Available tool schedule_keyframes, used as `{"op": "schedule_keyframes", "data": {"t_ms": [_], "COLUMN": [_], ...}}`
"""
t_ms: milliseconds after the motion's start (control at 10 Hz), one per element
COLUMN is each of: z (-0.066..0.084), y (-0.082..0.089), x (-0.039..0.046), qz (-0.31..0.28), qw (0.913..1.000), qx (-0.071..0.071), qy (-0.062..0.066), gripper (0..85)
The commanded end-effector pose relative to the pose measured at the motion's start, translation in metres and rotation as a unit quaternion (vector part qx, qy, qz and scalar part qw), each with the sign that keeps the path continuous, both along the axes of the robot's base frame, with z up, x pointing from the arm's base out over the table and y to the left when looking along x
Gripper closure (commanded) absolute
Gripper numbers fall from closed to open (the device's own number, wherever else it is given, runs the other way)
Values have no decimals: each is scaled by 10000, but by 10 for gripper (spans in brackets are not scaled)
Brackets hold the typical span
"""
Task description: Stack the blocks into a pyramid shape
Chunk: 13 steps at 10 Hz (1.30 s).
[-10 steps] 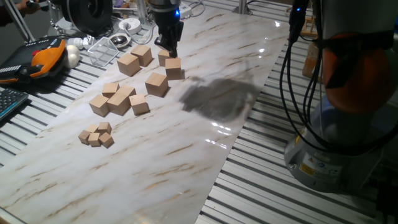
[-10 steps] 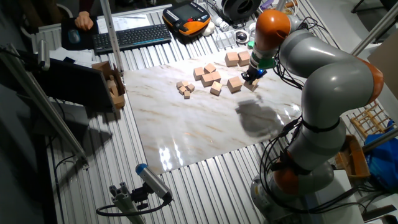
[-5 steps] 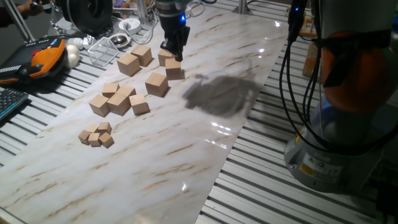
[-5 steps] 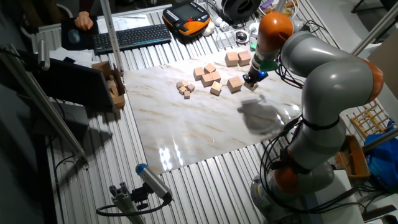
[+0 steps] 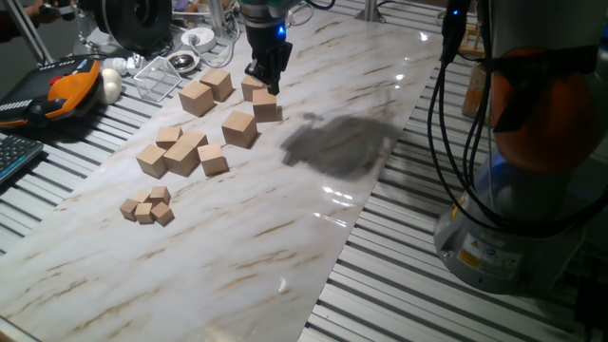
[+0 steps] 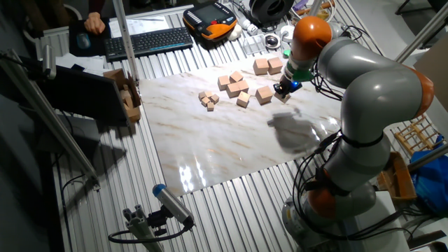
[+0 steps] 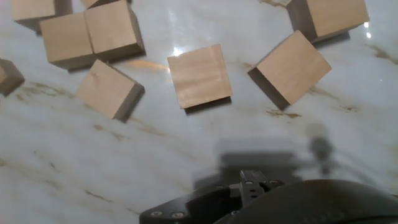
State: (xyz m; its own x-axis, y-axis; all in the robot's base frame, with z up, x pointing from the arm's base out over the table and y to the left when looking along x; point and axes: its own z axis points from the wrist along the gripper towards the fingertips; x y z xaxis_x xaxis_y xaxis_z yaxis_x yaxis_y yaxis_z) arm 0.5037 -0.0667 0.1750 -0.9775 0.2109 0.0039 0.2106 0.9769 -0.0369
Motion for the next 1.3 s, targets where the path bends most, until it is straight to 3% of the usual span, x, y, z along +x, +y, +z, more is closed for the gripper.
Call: {"op": "schedule_keyframes", "data": {"t_ms": [0, 600, 900, 1200], "z": [-1, -4, -80, -45], "y": [-1, -5, -186, -291], "x": [-1, 0, 12, 125], "qz": [-303, -731, -837, -1036], "qw": [9995, 9973, 9965, 9946], "qx": [10, 18, 43, 76], "qy": [44, 23, -24, 5], "gripper": [850, 850, 850, 850]}}
